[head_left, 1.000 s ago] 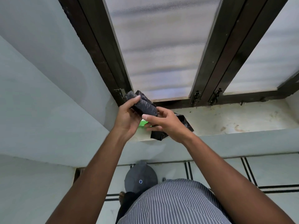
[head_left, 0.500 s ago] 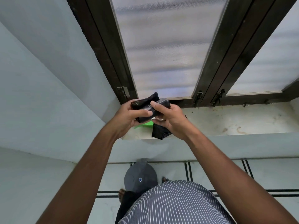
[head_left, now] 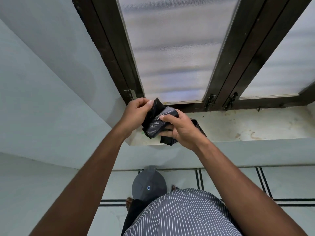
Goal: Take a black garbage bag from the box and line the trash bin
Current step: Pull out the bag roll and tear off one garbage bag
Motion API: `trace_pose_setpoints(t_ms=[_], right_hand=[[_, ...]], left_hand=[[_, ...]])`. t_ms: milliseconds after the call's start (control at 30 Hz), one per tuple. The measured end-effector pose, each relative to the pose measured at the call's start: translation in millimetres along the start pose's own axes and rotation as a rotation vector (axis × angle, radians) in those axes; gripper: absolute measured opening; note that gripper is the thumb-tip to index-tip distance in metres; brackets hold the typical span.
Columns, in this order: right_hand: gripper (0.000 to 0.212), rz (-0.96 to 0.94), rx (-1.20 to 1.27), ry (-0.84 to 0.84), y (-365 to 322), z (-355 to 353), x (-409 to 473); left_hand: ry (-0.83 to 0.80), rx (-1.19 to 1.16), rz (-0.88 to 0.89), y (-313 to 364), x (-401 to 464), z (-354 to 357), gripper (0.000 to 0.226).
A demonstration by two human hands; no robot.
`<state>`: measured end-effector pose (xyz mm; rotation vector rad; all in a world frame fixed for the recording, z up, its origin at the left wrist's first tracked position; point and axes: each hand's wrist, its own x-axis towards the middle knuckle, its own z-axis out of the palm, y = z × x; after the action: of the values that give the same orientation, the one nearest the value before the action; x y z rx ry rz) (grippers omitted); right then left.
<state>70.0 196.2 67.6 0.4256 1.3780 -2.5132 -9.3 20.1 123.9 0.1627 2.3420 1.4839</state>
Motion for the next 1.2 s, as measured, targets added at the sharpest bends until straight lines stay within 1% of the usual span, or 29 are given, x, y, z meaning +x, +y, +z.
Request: trace_pose_setpoints(t_ms=[100, 133, 233, 300, 400, 533, 667, 733, 800, 933, 1000, 1067, 1133, 1200], right_hand=[[0.055, -0.012, 0.016, 0.002, -2, 1, 0], [0.055, -0.014, 0.017, 0.008, -3, 2, 0], [0.065, -0.001, -0.016, 0.048, -2, 4, -1], [0.061, -0.003, -0.027, 0.119, 2, 6, 0], [0.05, 0.0, -0.023, 0.188, 5, 9, 1], [0.041, 0.032, -0.025, 0.183, 9, 11, -3], [0.044, 0.049, -0.013, 0.198, 17, 17, -3], [0.046, 0.021, 0.008, 0.228, 17, 19, -1], [0.047, -0.011, 0.012, 0.25, 14, 18, -1], [0.041, 0.024, 0.085, 0.261, 6, 17, 2], [0.035, 0.066, 0.143, 0.234, -1, 16, 3], [0.033, 0.114, 0.224, 0.201, -11, 14, 0], [0.037, 0.142, 0.291, 0.179, -21, 11, -3], [0.049, 0.167, 0.254, 0.147, -28, 10, -4]], left_hand=[[-0.094, 0.004, -0.062, 4, -1, -1, 0.05], [-0.112, 0.029, -0.047, 3, -1, -1, 0.047], [-0.078, 0.1, 0.058, 1, 0, -4, 0.02], [-0.02, 0.11, 0.098, 1, 2, -4, 0.013], [0.028, 0.153, 0.123, 5, 2, -2, 0.009], [0.075, 0.221, 0.155, 12, 6, -8, 0.007], [0.053, 0.33, 0.212, 17, 4, -10, 0.009], [0.048, 0.403, 0.296, 14, 1, -4, 0.011], [0.036, 0.464, 0.364, 8, -3, 1, 0.007], [0.024, 0.616, 0.503, 0, -14, 8, 0.022], [0.007, 0.642, 0.552, -3, -22, 10, 0.032], [-0.026, 0.732, 0.6, -7, -25, 10, 0.035], [-0.028, 0.827, 0.663, -11, -26, 9, 0.034], [-0.026, 0.928, 0.74, -12, -29, 9, 0.035]])
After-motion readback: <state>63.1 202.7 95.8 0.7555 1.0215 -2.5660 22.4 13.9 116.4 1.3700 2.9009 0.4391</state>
